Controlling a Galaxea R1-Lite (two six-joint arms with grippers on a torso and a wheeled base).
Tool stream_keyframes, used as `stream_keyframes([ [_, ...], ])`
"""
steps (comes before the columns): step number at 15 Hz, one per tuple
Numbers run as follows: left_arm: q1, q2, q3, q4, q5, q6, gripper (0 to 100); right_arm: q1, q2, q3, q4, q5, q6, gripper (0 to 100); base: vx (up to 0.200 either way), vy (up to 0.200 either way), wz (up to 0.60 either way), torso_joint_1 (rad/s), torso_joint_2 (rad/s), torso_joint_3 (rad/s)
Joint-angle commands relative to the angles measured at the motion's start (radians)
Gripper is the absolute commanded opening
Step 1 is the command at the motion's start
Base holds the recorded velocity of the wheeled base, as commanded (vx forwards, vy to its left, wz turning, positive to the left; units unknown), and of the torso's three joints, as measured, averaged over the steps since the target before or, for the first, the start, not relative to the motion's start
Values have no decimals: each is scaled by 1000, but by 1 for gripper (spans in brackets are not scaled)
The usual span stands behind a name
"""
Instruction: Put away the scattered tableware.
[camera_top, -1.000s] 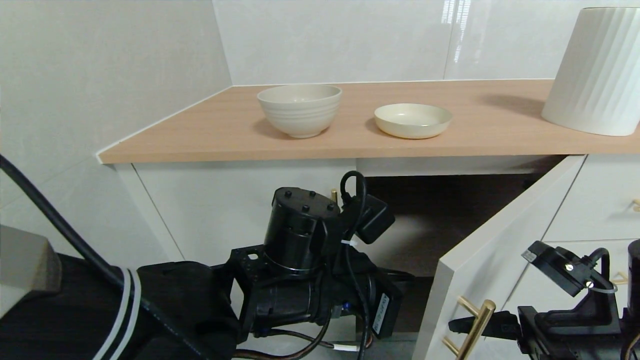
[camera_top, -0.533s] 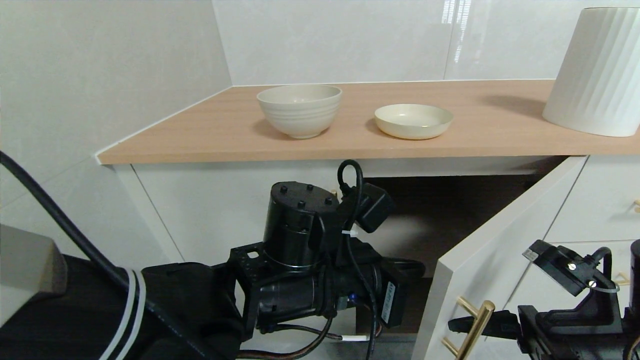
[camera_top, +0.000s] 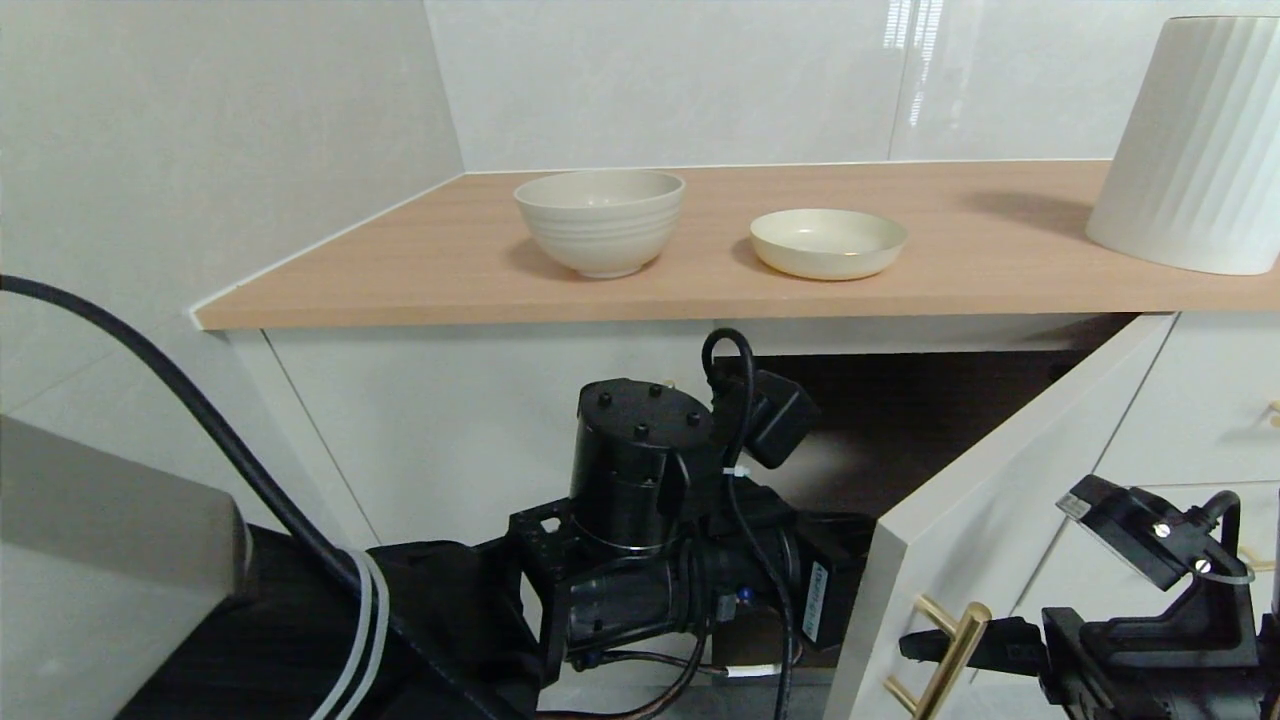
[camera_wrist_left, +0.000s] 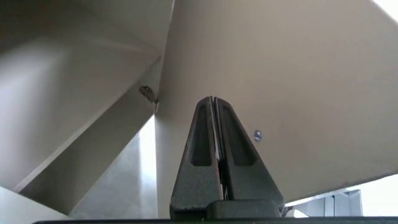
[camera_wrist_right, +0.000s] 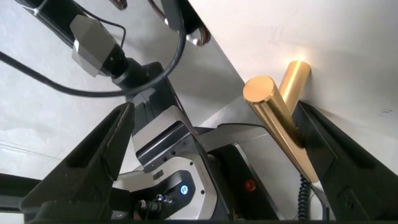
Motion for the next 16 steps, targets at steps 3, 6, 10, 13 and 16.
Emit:
stream_keyframes([
  [3, -20, 1, 1, -1, -1, 0, 0, -49, -14, 1, 7, -4, -2, 100, 0, 0, 0, 0, 0, 0],
  [6, -21, -2, 3, -1, 0, -2, 0, -124, -26, 2, 17, -4, -6, 100, 0, 0, 0, 0, 0, 0],
  [10, -21, -2, 4, 3, -1, -2, 0, -213, -159, -19, 194, -9, -80, 100, 0, 0, 0, 0, 0, 0],
  [13, -24, -2, 6, 3, -1, -3, 0, -227, -317, -100, 390, -64, -123, 100, 0, 0, 0, 0, 0, 0],
  [16, -24, -2, 6, 3, -1, -3, 0, -228, -428, -206, 605, -240, -169, 100, 0, 0, 0, 0, 0, 0],
])
